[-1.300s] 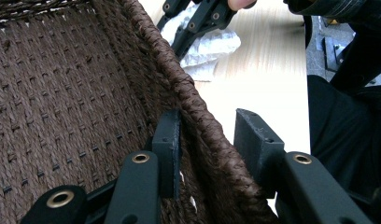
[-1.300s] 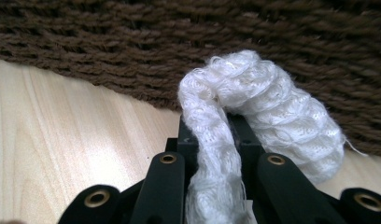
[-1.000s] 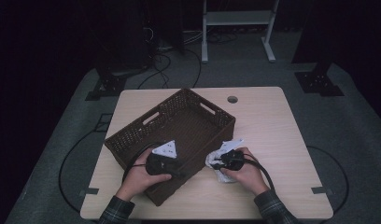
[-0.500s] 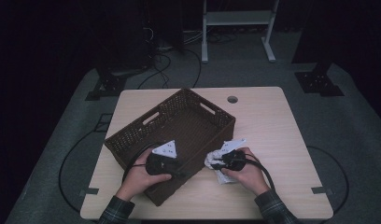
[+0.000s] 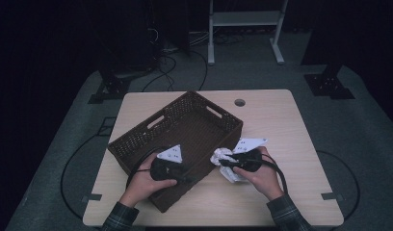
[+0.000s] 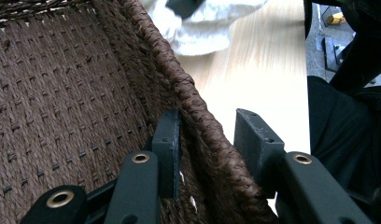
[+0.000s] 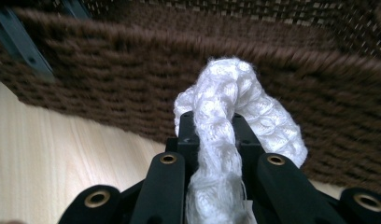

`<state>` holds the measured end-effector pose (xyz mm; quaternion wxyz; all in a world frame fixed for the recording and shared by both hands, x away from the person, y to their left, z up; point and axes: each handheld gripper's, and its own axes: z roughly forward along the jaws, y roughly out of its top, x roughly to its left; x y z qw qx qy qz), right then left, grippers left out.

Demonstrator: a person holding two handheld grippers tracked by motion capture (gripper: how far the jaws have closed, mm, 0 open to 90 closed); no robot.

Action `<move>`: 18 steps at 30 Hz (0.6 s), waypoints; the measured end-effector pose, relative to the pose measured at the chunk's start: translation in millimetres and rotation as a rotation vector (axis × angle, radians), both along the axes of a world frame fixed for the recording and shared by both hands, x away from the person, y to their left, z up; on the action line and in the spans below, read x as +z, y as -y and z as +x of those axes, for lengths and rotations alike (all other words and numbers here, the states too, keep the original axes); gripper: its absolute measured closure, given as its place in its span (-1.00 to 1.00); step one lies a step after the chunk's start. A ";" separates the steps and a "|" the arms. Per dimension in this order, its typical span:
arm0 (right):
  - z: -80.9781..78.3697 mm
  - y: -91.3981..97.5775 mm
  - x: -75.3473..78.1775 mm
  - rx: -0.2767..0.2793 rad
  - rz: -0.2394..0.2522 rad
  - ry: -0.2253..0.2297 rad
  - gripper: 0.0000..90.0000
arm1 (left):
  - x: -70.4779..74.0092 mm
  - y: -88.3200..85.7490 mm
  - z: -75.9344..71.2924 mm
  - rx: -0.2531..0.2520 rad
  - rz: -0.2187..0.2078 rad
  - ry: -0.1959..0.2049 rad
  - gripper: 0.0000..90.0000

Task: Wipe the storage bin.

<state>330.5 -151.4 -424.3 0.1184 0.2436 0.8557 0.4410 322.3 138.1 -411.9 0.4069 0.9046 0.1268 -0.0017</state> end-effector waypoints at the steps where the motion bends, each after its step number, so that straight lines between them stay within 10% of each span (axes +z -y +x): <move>1: -0.8 0.7 2.4 -0.003 0.008 0.003 0.72 | 0.0 0.0 0.0 0.000 0.000 0.000 0.37; 18: -5.6 -9.3 5.0 0.054 0.025 0.003 0.72 | -0.1 0.0 -0.1 0.001 0.000 0.000 0.37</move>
